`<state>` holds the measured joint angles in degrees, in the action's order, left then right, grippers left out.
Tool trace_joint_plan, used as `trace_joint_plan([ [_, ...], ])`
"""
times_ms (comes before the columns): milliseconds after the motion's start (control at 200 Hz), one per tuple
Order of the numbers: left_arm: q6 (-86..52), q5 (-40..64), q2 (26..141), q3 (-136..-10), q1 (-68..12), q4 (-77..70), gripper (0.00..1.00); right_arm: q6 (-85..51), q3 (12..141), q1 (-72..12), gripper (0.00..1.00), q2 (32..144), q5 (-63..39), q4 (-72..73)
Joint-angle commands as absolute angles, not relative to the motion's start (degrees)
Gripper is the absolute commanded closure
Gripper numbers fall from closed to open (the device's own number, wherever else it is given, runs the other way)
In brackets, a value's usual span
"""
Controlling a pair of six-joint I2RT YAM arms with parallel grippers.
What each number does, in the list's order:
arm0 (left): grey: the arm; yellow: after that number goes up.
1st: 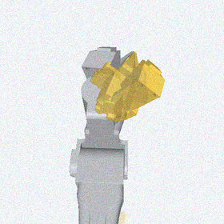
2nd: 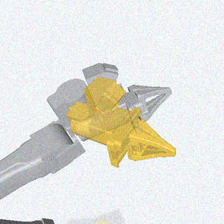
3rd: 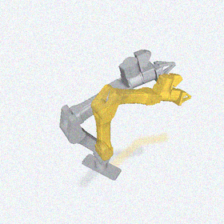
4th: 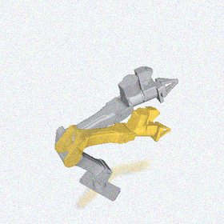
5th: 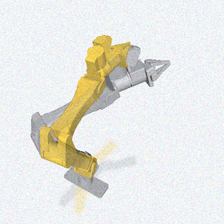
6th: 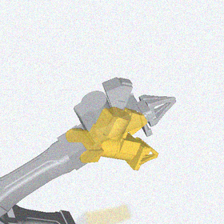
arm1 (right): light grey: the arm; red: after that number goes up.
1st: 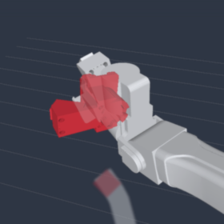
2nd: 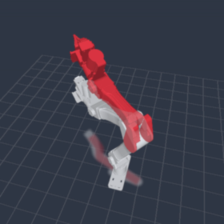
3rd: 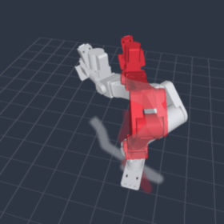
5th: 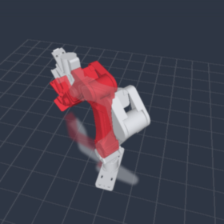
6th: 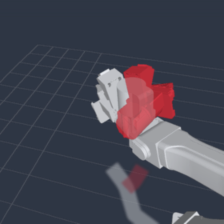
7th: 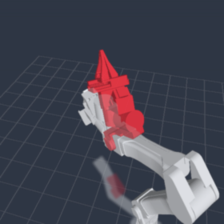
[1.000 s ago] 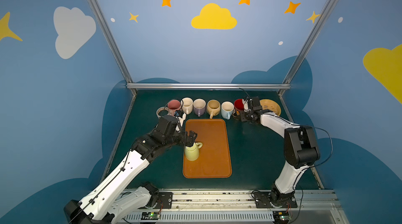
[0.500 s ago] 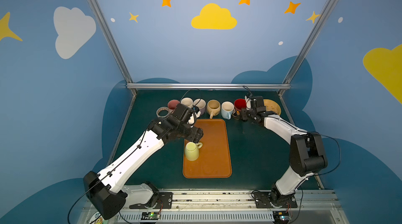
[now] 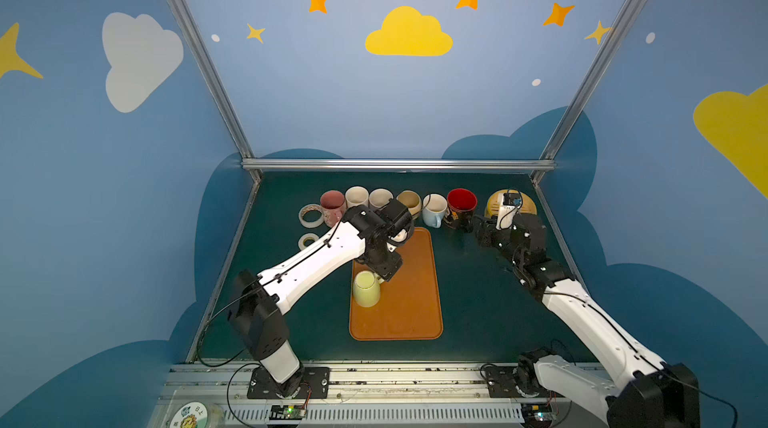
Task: Turn the mug right side up
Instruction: Rotate the mug on the tray.
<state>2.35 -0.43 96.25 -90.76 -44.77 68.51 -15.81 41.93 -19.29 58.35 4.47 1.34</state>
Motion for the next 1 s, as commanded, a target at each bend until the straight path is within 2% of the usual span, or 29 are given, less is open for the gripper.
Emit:
trace_joint_plan([
  [0,2.6,-4.1,99.7,-94.0,-46.2,75.6,0.28,-19.4,39.1,-19.7,0.47,51.9,3.0,1.0],
  [285,1.0,-6.1,106.2,-96.5,-46.5,76.4,0.29,-22.7,33.0,-20.7,0.47,38.0,-0.8,-4.0],
  [521,0.9,-5.7,109.8,-96.9,-46.1,75.0,0.33,-22.1,31.6,-20.7,0.46,29.6,-1.8,-7.4],
  [996,1.8,-4.2,115.0,-97.3,-43.6,73.4,0.43,-22.8,30.1,-20.7,0.45,29.6,-3.5,-5.6],
])
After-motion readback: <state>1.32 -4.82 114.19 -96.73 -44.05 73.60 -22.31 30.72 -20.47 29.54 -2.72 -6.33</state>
